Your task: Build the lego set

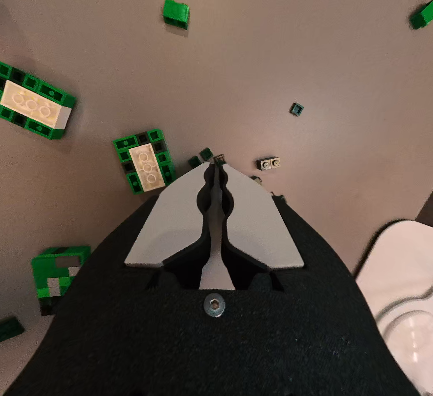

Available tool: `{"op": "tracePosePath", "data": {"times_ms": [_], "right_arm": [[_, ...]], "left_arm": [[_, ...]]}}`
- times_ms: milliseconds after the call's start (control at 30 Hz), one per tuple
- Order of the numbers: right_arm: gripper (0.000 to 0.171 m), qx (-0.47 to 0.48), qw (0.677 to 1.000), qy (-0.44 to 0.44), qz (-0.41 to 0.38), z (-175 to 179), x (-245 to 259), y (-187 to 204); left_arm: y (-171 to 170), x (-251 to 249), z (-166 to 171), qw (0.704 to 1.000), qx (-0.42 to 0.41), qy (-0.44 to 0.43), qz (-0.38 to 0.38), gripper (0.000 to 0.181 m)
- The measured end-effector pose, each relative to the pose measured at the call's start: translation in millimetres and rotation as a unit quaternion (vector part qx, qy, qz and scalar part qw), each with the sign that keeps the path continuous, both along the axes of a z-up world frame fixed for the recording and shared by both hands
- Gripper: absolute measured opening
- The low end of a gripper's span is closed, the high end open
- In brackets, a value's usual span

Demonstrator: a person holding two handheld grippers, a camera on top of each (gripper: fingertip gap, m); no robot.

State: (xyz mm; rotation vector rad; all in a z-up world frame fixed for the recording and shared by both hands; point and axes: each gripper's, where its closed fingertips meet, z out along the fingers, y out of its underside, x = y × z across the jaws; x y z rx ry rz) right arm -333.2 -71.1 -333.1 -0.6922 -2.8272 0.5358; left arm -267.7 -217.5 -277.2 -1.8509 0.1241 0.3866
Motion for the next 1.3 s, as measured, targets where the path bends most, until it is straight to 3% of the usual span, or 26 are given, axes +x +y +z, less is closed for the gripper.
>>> {"op": "tracePosePath", "data": {"times_ms": [300,567,767,933,1100,1300], "right_arm": [[0.016,0.009,0.999,-0.023,0.021,-4,-4,1],[0.008,0.004,1.0,-0.024,0.018,-5,-7,0],[0.008,-0.036,0.998,0.06,-0.005,23,-2,-14],[0.008,-0.124,0.979,0.154,-0.051,66,48,-60],[0.008,-0.125,0.963,0.21,-0.115,49,116,-91],[0.008,-0.125,0.944,0.25,-0.173,28,156,-88]], "left_arm": [[0,0,0,1.0,0.001,-0.002,0.001,0.016],[0,0,0,1.0,0.0,-0.002,0.0,0.016],[-1,-1,2,1.0,0.007,-0.003,0.002,0.016],[-3,2,10,0.999,0.034,-0.004,-0.003,0.016],[14,29,25,0.996,0.075,-0.035,-0.032,0.016],[47,79,7,0.995,0.015,-0.006,-0.095,0.016]]}}
